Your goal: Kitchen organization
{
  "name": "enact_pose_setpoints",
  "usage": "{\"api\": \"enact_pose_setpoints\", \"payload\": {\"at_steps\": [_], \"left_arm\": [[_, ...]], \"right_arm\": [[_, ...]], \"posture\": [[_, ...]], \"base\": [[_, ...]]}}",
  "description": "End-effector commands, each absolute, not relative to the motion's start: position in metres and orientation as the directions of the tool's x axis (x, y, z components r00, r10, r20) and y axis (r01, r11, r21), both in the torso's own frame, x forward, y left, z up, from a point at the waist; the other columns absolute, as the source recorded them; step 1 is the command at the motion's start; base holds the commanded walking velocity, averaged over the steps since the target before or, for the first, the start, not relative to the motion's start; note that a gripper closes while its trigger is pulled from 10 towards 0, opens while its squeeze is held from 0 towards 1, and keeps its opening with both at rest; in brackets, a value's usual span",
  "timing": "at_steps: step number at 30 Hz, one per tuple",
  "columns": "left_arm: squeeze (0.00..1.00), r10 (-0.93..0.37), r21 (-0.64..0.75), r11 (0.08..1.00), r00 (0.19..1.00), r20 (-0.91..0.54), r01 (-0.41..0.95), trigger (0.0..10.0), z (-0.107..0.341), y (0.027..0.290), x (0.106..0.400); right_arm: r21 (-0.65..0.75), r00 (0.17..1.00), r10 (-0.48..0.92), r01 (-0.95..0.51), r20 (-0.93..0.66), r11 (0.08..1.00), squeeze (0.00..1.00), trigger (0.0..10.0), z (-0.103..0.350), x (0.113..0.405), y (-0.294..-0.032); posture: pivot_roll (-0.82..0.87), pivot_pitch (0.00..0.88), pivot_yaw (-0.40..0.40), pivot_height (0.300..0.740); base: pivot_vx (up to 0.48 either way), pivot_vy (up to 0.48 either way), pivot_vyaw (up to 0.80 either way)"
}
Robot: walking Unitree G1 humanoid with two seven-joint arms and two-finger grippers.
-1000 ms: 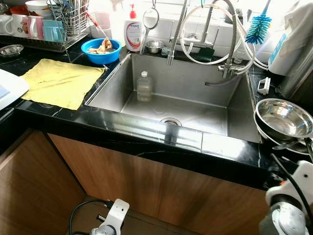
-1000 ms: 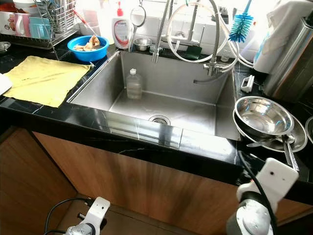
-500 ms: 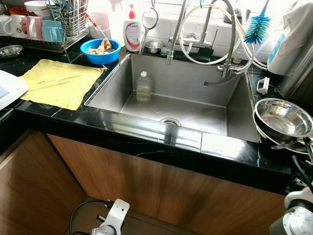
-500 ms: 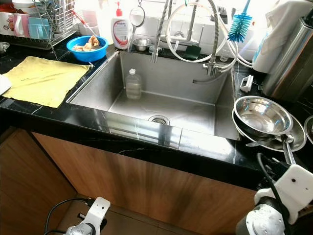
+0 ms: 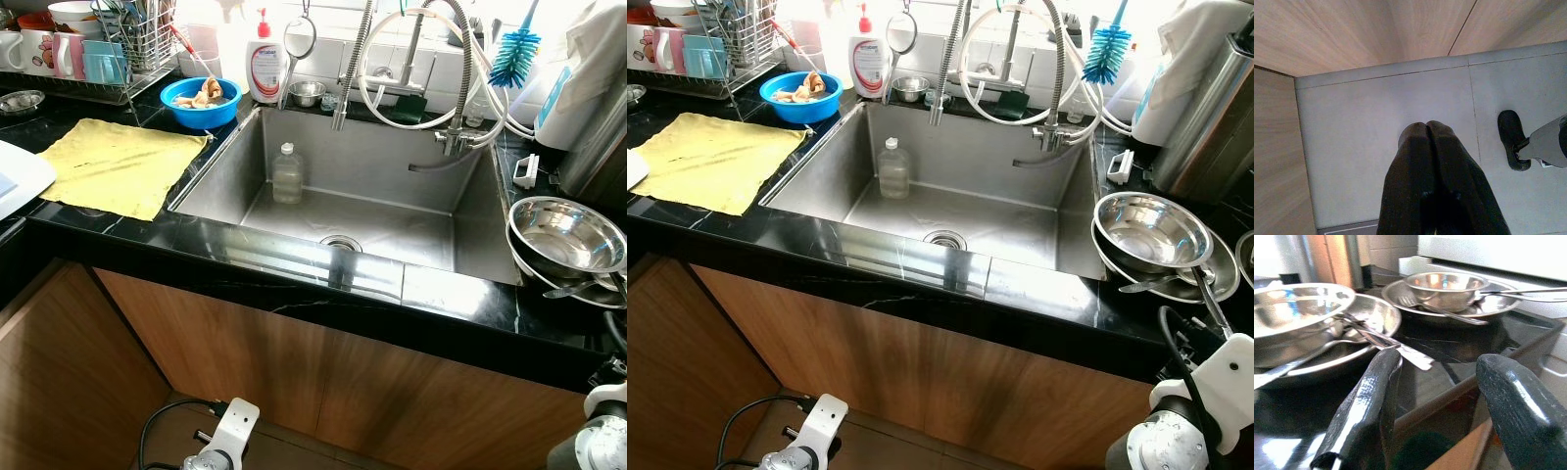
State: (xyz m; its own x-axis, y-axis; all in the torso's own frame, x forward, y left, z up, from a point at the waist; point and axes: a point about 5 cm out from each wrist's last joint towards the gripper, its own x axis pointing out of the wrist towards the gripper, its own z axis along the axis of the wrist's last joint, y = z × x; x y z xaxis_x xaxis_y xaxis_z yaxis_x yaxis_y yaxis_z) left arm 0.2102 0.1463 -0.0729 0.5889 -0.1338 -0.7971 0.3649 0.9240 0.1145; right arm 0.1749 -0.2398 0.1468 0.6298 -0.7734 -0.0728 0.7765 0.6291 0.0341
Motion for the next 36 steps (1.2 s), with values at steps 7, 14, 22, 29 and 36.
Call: {"api": "enact_pose_setpoints", "payload": {"at_steps": [7,14,22,29,36], "left_arm": [[0.00,-0.134,0.109,0.923,0.574,-0.808,0.370,10.0,-0.075,0.146,0.207],[0.00,-0.136,0.111,0.921,0.575,-0.807,0.374,10.0,-0.075,0.146,0.207],[0.00,-0.140,0.113,0.918,0.577,-0.804,0.380,10.0,-0.074,0.146,0.208],[0.00,-0.141,0.114,0.917,0.577,-0.805,0.383,10.0,-0.074,0.146,0.208],[0.00,-0.136,0.117,0.917,0.576,-0.806,0.381,10.0,-0.074,0.146,0.208]], "right_arm": [[0.154,0.804,-0.589,0.594,-0.081,0.789,0.00,10.0,0.147,0.196,-0.207],[0.165,0.804,-0.590,0.594,-0.079,0.787,0.00,10.0,0.146,0.194,-0.209],[0.169,0.780,-0.623,0.622,-0.050,0.765,0.00,10.0,0.149,0.191,-0.212],[0.153,0.737,-0.671,0.674,-0.079,0.723,0.00,10.0,0.144,0.185,-0.217],[0.125,0.744,-0.649,0.667,-0.156,0.735,0.00,10.0,0.131,0.185,-0.214]], "posture": [[-0.02,0.034,-0.051,0.740],[-0.02,0.035,-0.051,0.740],[-0.02,0.033,-0.049,0.740],[-0.02,0.033,-0.048,0.740],[-0.02,0.033,-0.049,0.740]], "base": [[0.000,0.000,0.00],[0.000,0.000,0.00],[0.000,0.000,0.00],[0.000,0.000,0.00],[0.000,0.000,0.00]]}}
